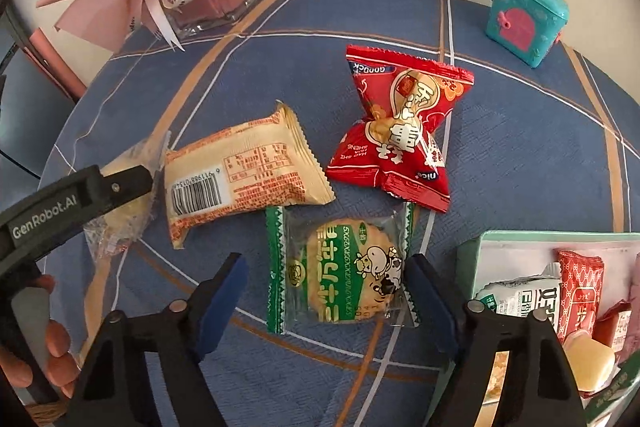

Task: Organize snacks
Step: 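Close left tool on wrapped cream bun while right tool grasps green round biscuit packet, then carry wrapped bun with left tool while right tool carries green packet over tray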

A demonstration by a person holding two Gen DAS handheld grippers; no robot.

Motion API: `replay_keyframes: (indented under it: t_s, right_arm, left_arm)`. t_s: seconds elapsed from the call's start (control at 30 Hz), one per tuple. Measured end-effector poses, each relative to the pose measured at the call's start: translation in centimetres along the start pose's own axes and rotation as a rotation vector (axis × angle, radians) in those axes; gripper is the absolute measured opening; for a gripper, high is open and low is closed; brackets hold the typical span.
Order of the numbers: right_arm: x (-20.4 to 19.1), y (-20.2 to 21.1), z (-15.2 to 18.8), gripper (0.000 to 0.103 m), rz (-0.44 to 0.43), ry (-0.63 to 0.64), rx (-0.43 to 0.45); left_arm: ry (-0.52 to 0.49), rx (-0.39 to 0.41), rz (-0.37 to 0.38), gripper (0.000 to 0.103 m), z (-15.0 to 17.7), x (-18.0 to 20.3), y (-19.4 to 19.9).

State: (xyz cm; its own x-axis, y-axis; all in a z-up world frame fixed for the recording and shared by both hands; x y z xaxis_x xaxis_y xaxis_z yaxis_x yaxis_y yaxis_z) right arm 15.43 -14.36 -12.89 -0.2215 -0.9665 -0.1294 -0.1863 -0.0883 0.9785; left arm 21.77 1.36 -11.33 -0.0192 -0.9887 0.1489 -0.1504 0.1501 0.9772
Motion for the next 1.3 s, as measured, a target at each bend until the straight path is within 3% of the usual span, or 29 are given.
replay_keyframes:
  t_s: [0.17, 0.37, 0.5, 0.83, 1.3]
  right_arm:
    - [0.6, 0.0, 0.3, 0.079, 0.011, -0.004, -0.006]
    - [1.0, 0.1, 0.5, 0.071, 0.020, -0.004, -0.003]
    - [1.6, 0.8, 0.7, 0.060, -0.006, -0.026, 0.003]
    - [2.5, 2.3, 2.1, 0.059, -0.051, -0.070, -0.002]
    - [3.3, 9.7, 6.0, 0.059, -0.081, -0.088, 0.072]
  left_arm:
    - [0.002, -0.001, 0.001, 0.088, 0.0, 0.0, 0.0]
    - [0.006, -0.002, 0.006, 0.077, 0.2, 0.0, 0.1]
    - [0.010, 0.002, 0.012, 0.067, 0.3, 0.1, 0.7]
    - [0.037, -0.011, 0.029, 0.066, 2.0, -0.5, 2.6]
    - [-0.027, 0.024, 0.032, 0.066, 6.1, 1.9, 6.7]
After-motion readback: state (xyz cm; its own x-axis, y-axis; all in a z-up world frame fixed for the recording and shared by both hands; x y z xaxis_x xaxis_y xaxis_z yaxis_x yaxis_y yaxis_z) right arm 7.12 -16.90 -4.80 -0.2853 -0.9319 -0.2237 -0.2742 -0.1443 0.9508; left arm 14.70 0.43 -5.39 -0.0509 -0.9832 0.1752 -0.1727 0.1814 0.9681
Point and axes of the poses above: each gripper's, at about its wrist camera, not at the fingertips, and y roughly against the way its jaws point, x to its right, z to its underside, the point moved 6 cm from there along -y, roughly the way its jaws point, and after that the axes turned 11 degrees about -x, right-handed, at the moved point
